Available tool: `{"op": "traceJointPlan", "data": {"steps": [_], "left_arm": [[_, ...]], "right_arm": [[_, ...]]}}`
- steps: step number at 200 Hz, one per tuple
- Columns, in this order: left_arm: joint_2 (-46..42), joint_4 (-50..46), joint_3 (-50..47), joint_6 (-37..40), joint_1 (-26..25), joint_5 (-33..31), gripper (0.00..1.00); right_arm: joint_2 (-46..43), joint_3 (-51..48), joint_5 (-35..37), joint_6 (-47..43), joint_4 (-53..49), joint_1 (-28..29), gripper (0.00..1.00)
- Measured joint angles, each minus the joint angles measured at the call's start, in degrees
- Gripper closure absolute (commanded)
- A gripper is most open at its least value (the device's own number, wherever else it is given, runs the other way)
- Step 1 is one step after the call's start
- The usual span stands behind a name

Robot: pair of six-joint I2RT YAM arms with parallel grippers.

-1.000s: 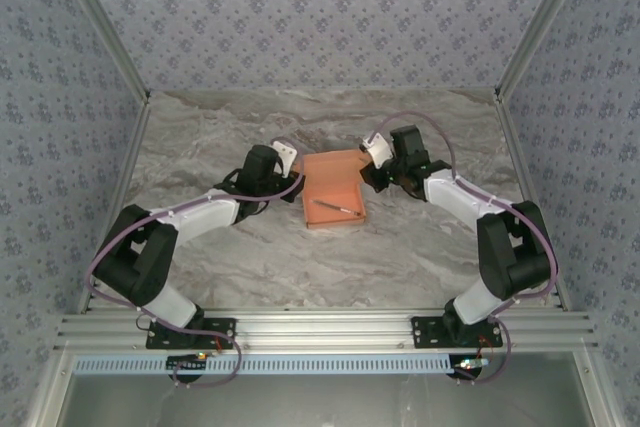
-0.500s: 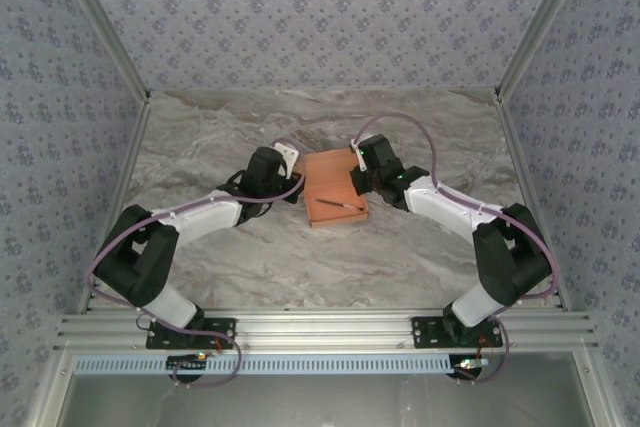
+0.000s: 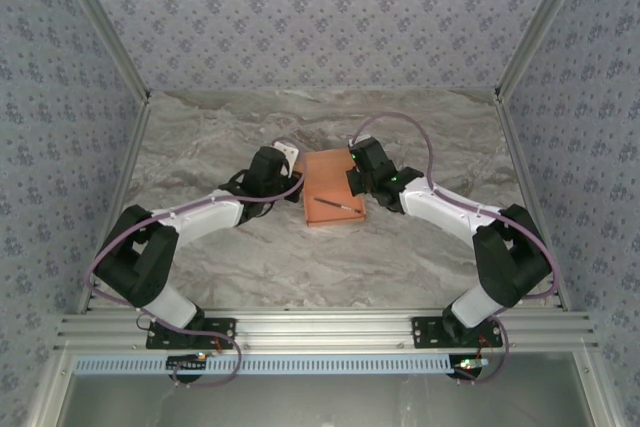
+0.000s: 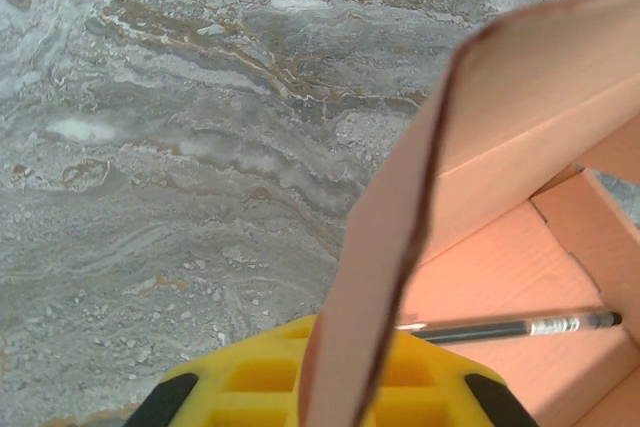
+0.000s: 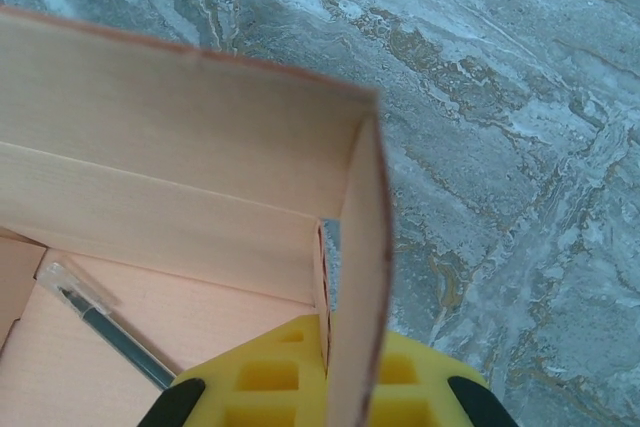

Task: Fold the paper box

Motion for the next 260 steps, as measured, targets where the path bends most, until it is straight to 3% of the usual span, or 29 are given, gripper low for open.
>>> {"op": "traceJointPlan", "data": {"steps": [39,119,203,260], "left_arm": [[0.0,0.0,0.5,-5.7,-1.3,-3.6,0.94],[3.9,-0.1,4.9,-18.0,-7.1,-18.8,1.00],[6.5,6.0,4.6,-19.8,-12.4,-34.7,1.00],[7.4,12.8,0.9,-19.8,-14.8,-40.2,1.00]], "right_arm": [[-0.1,0.0,2.8,4.5,0.7,1.5,0.95],[-0.1,-0.5,12.9,13.9,2.6,4.6,0.95],[-0.1,-5.5,13.4,15.9,14.3,4.0,0.96],[0.4,-6.9,13.3,21.4,17.4,4.0,0.95]]}}
